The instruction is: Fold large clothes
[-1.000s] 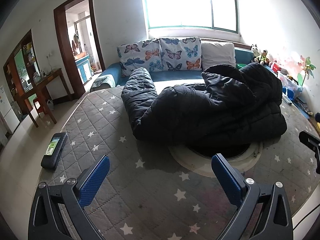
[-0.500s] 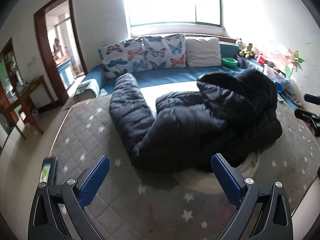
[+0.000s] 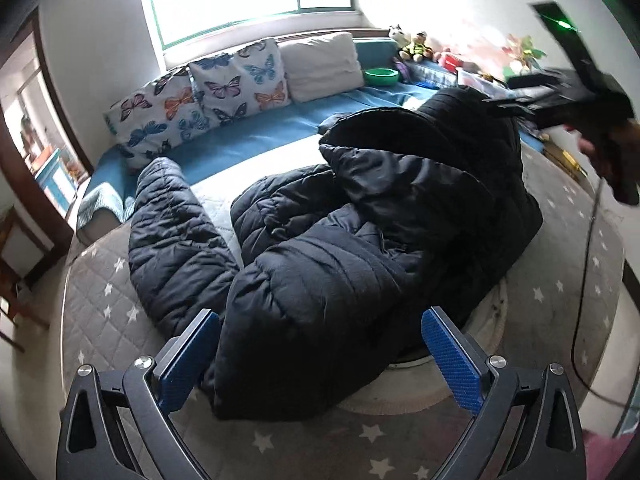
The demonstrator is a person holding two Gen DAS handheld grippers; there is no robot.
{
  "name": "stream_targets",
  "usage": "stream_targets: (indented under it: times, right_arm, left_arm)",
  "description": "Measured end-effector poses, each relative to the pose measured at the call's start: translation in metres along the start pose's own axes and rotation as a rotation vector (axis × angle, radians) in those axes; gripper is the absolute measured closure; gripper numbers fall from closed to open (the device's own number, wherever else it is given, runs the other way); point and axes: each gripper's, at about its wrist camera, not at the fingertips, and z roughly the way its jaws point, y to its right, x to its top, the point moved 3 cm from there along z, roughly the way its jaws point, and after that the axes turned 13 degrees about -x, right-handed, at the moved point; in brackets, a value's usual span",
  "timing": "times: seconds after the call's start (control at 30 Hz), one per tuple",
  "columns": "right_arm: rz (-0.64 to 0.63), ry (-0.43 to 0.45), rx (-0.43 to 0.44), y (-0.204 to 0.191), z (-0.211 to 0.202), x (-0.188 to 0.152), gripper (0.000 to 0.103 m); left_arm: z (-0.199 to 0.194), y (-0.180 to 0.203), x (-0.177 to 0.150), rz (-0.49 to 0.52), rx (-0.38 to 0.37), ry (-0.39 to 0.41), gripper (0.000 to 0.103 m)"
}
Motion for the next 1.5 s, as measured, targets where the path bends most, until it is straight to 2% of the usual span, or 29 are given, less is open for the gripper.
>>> stream_targets:
  times: [0.07,0.2,0.27,0.3,0.37,0.43,0.53,0.63,0.8,0.97,1.1,1.2,1.27,1.33,1.37,1.43,1.5]
  right_arm:
    - [-0.012,-0.003,0.007,-0.003,0.006,0.001,0.000]
    - [-0.041,-0.055,-0.003,-0.003,0.030,0.009,0.000]
    - [-0.081,-0.087,-0.025,-0.006,0.040,0.004,0.016]
    - [-0.094,-0.100,-0.035,-0.006,0.042,0.004,0.021]
    - [-0.112,-0.107,-0.054,-0.004,0.038,-0.003,0.041]
    - [-0.117,-0.100,-0.064,-0.003,0.027,-0.005,0.053]
    - [-0.082,-0.077,-0.061,0.001,0.001,-0.009,0.062]
    - [-0.033,-0.062,-0.047,0.008,-0.028,-0.018,0.065]
    - [-0.017,0.030,-0.026,0.017,-0.089,-0.043,0.067]
    - [-0.060,0.059,-0.015,0.011,-0.139,-0.099,0.068]
    - [-0.122,0.014,0.013,-0.002,-0.150,-0.142,0.064]
    - [-0.164,-0.051,0.034,-0.006,-0.153,-0.169,0.050]
    - [-0.185,-0.107,0.038,-0.008,-0.156,-0.185,0.048]
    - [-0.204,-0.161,0.066,-0.008,-0.161,-0.196,0.048]
    - [-0.213,-0.177,0.073,-0.007,-0.164,-0.197,0.048]
    - [-0.226,-0.156,0.062,-0.003,-0.178,-0.190,0.047]
    - [-0.212,-0.134,0.083,0.005,-0.188,-0.181,0.044]
  left_arm:
    - [0.005,-0.001,0.006,0.025,-0.004,0.007,0.000]
    - [0.017,-0.015,0.014,0.000,-0.037,-0.007,0.000]
    - [0.022,-0.022,0.015,-0.026,-0.065,-0.017,0.001]
    - [0.024,-0.025,0.015,-0.034,-0.079,-0.027,0.016]
    - [0.028,-0.027,0.012,-0.045,-0.096,-0.035,0.023]
    - [0.025,-0.026,0.009,-0.034,-0.086,-0.021,0.039]
    - [0.013,-0.024,0.000,-0.041,-0.084,0.004,0.052]
    - [-0.008,-0.014,-0.011,-0.029,-0.070,0.027,0.057]
    - [-0.049,0.013,-0.045,0.025,-0.039,0.059,0.057]
    - [-0.072,0.039,-0.095,0.044,-0.036,0.039,0.058]
    - [-0.074,0.057,-0.143,0.048,-0.030,-0.023,0.057]
    - [-0.073,0.061,-0.175,0.014,-0.027,-0.094,0.053]
    - [-0.078,0.061,-0.188,-0.015,-0.028,-0.124,0.053]
    - [-0.094,0.059,-0.193,-0.042,-0.049,-0.122,0.053]
    - [-0.104,0.059,-0.190,-0.046,-0.051,-0.109,0.051]
    - [-0.122,0.056,-0.179,-0.043,-0.026,-0.072,0.026]
    - [-0.138,0.057,-0.166,-0.019,0.009,-0.017,0.013]
